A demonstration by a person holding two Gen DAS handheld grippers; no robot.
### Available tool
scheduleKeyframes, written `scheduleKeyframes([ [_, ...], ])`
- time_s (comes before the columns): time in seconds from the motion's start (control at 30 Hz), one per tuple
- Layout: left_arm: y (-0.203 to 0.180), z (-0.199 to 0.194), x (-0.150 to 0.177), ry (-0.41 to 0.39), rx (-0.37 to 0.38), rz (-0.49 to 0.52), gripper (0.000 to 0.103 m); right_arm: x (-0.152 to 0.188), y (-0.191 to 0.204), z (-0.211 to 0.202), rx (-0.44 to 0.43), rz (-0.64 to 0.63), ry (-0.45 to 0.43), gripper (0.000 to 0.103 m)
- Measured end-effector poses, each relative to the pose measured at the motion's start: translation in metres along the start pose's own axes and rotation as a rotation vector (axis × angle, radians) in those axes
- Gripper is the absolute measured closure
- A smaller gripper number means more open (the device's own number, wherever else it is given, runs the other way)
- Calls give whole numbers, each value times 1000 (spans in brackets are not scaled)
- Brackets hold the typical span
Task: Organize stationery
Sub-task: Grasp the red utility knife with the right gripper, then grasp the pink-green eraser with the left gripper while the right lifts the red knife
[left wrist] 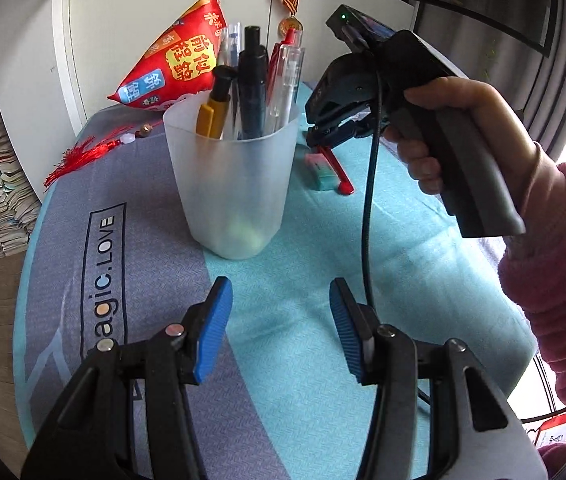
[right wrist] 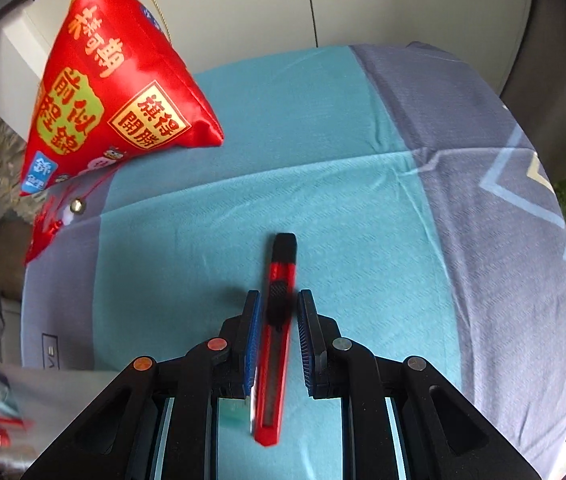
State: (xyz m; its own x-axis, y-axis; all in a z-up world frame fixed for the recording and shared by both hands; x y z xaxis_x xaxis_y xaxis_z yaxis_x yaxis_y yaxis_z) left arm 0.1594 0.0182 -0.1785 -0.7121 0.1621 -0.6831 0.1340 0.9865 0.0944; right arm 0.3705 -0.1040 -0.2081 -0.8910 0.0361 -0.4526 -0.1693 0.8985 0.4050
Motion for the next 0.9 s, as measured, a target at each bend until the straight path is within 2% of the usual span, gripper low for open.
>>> scheduleKeyframes([
  [0.17,-1,3,-1,17,-2,-7,55,0,3,1,58,-62,-5,88],
  [0.23,-4,-1,-3,10,-3,-8,55,10,-1,-6,37,-46,3,89],
  [0.37,-19,-10,-11,-7,6,3,55,40,-17,-38,-18,-35,3,89],
  [0.53,-60,-13,-30,-23,15,42,56,85,-44,-90,-27,-31,-41,89],
  [0.63,-81,1,-49,-25,-28,62,55,99,-57,-111,-45,-19,-74,89],
  [0.73,-90,25,-71,-22,-133,70,55,108,-66,-125,-74,-6,-104,89],
  [0.9,-88,72,-91,92,-193,1,55,115,-75,-135,-113,6,-130,89],
])
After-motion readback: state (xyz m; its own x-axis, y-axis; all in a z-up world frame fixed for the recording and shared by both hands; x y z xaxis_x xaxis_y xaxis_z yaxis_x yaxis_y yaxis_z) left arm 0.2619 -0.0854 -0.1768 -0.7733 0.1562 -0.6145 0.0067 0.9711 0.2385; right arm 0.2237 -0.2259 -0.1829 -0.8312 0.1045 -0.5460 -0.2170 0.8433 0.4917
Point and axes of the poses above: each gripper's, at about its wrist camera, not at the fingertips, and z roughly the way its jaws point, y to its left, x to its underside, the point moved 7 cm from there along z, roughly the way its jaws point, and after that the axes turned 15 degrees about -x, right-handed, at the moved point
